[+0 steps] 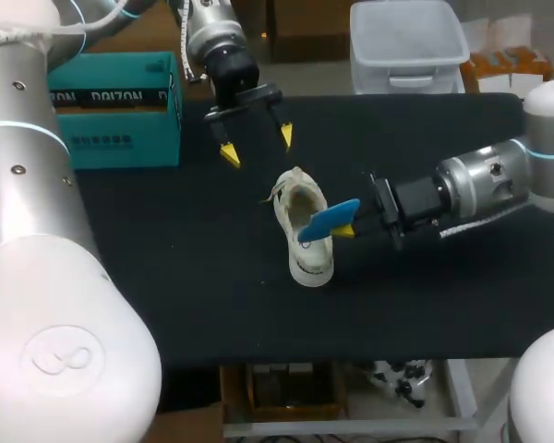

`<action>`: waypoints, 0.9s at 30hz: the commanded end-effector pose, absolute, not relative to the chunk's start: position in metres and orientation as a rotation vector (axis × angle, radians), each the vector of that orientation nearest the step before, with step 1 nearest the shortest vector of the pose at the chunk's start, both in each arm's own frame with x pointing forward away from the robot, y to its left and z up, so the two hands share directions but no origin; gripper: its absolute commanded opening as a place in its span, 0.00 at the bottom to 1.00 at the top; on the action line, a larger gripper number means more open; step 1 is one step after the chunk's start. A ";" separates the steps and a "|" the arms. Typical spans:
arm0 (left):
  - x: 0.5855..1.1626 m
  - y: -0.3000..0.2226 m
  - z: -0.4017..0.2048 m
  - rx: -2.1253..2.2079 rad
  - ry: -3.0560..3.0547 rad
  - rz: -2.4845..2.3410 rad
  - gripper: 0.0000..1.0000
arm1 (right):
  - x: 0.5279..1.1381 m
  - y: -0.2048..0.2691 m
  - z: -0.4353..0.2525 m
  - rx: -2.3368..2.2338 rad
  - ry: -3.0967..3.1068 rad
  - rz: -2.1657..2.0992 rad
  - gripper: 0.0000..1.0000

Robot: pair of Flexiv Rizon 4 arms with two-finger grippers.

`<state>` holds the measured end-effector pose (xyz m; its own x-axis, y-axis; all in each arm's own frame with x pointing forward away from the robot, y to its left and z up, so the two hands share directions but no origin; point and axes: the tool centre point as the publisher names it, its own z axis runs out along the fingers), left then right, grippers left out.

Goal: Open the shoe tongue, take the insole out of the shoe, put the insole back into the shoe, and pack the shoe into the shoebox

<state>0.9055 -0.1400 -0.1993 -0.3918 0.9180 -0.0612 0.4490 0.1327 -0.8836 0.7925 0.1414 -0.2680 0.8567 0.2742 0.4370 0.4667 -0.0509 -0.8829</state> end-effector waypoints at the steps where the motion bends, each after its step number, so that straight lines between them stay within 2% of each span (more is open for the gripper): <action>1: 0.891 -0.136 -0.202 -1.293 -1.950 1.269 1.00 | 0.792 0.139 -0.268 -1.639 -0.582 -0.177 0.00; 14: 0.846 -0.131 -0.211 -0.931 -2.232 1.808 1.00 | 0.804 0.133 -0.259 -1.653 -0.538 -0.211 0.00; 16: 0.843 -0.130 -0.211 -0.744 -2.300 1.810 1.00 | 0.807 0.134 -0.258 -1.655 -0.539 -0.221 0.00; 27: 0.843 -0.130 -0.211 -0.744 -2.300 1.810 1.00 | 0.809 0.136 -0.257 -1.679 -0.557 -0.222 0.00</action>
